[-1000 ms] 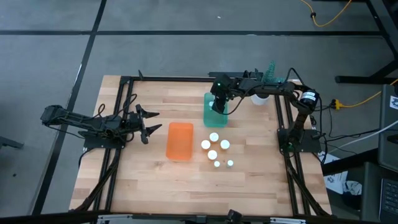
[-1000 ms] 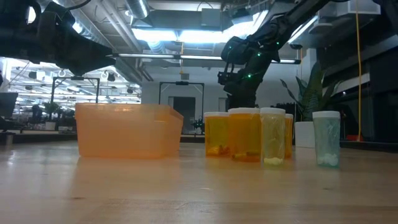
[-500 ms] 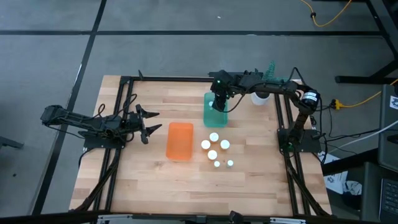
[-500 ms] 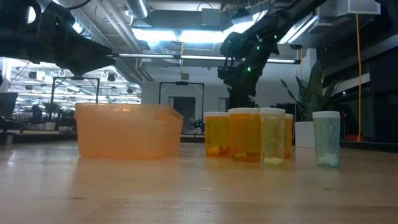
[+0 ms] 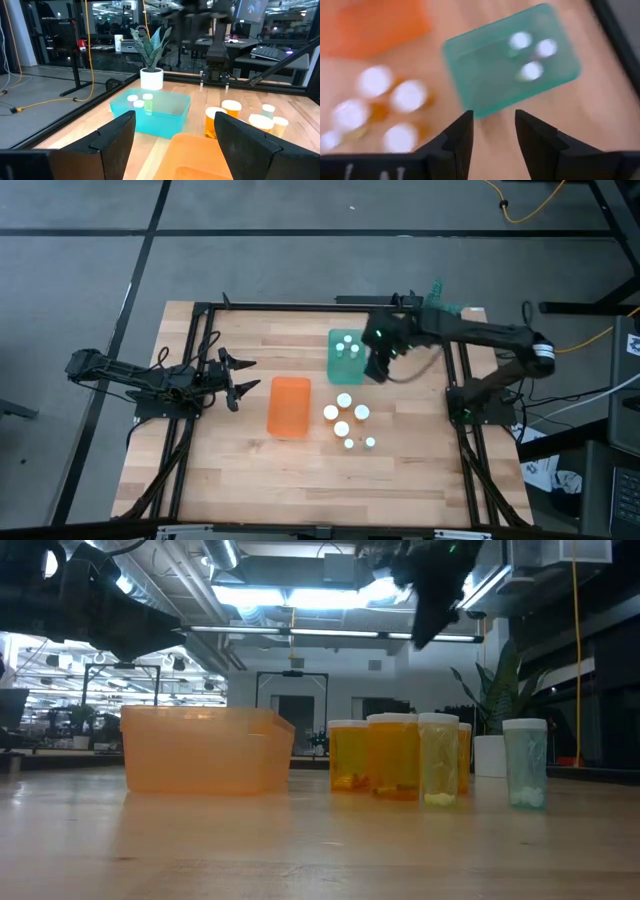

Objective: Pick and place medicine bottles into bin by pill shape (circle, oval)
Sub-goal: Put the small blue medicine bottle into the blue bin

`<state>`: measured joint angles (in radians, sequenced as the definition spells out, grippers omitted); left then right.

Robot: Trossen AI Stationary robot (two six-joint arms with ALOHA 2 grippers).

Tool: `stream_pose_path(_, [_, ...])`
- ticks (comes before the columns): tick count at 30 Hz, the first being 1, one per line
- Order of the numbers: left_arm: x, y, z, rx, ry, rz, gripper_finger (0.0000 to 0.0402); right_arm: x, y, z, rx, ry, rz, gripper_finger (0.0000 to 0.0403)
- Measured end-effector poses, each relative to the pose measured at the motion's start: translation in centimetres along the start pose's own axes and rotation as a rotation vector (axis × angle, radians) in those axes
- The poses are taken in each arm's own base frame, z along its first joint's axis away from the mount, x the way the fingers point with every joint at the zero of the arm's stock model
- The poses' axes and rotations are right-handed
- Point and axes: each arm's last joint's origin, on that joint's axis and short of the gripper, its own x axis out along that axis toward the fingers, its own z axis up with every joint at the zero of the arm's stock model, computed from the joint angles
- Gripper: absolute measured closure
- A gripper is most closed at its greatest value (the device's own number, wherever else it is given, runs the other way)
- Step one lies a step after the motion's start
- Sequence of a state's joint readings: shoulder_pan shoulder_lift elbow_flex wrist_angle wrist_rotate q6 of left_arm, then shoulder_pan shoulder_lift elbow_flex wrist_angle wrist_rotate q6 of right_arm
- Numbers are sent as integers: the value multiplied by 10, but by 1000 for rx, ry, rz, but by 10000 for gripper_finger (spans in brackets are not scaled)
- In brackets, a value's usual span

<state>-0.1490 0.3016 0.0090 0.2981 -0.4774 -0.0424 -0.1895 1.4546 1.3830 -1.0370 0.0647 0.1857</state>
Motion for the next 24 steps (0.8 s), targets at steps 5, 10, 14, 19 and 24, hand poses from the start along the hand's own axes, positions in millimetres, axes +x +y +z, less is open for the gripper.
stream_pose_path(5, [0,0,0,-5,0,0,139,-31,42,-28,-71,-15,-7,256])
stream_pose_path(10, [0,0,0,-7,-1,0,139,-37,78,-61,-147,-7,-5,256])
stream_pose_path(14, [0,0,0,-7,-1,0,139,-23,97,-93,-176,64,6,256])
stream_pose_path(19, [0,0,0,-9,0,0,139,4,109,-132,-109,146,-28,256])
stream_pose_path(24, [0,0,0,-25,-1,0,139,29,111,-164,-13,200,-57,256])
